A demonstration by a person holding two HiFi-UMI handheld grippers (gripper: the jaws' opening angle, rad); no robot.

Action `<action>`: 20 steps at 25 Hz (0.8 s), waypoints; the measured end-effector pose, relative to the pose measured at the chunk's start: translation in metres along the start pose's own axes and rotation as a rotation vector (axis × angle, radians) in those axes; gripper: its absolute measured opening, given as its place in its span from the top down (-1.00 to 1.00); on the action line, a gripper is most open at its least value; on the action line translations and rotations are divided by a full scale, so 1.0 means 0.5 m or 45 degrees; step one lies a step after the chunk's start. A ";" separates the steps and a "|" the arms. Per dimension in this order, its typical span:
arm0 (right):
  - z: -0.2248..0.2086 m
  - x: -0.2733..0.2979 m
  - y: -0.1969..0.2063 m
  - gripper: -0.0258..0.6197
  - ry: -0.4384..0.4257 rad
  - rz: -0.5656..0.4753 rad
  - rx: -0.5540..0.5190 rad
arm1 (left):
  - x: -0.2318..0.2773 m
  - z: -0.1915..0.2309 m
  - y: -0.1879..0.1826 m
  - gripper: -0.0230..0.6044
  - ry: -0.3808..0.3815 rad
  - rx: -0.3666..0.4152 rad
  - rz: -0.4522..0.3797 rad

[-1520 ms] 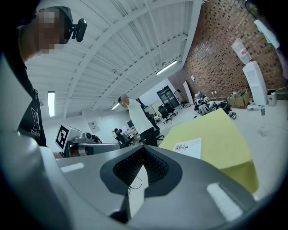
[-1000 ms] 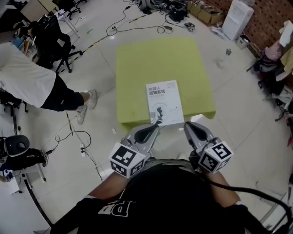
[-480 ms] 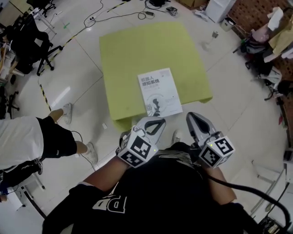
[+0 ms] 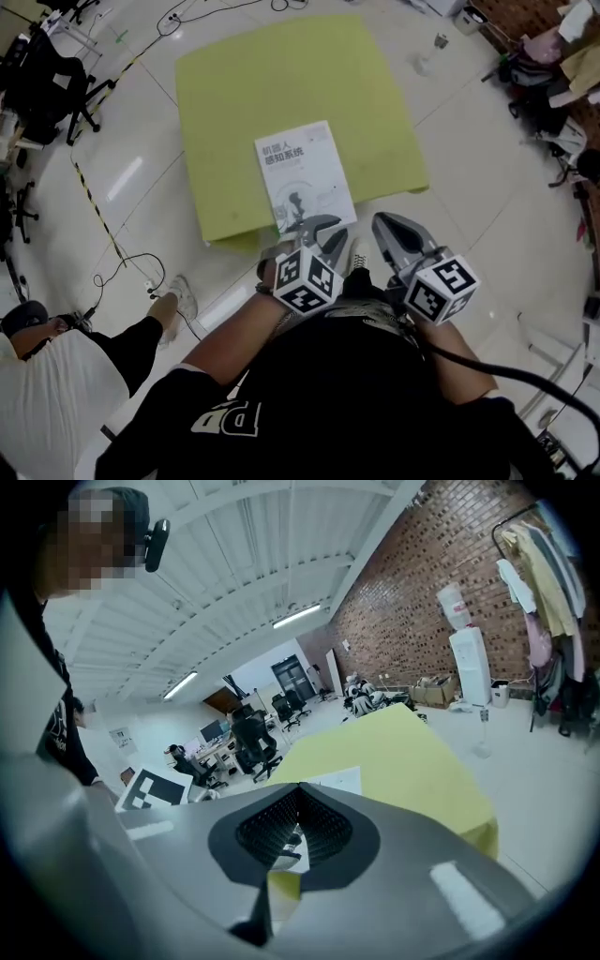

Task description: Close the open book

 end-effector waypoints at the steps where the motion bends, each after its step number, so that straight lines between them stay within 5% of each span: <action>1: -0.010 -0.002 0.002 0.90 -0.006 0.004 0.003 | 0.020 -0.006 0.001 0.66 -0.011 0.027 0.035; 7: -0.045 -0.031 0.005 0.90 -0.038 0.001 0.004 | 0.120 -0.034 0.012 0.57 -0.081 0.179 0.233; 20: -0.087 -0.110 0.034 0.90 -0.018 -0.045 0.032 | 0.194 -0.048 0.019 0.62 -0.193 0.171 0.395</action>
Point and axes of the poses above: the fingertips, and each gripper's own axes: x forward along the fingers, z to its left, y out of its underside, the point moved 9 cm from there along -x, backward along the fingers, and after that the axes turned 10 degrees about z, right-handed, at the moved point
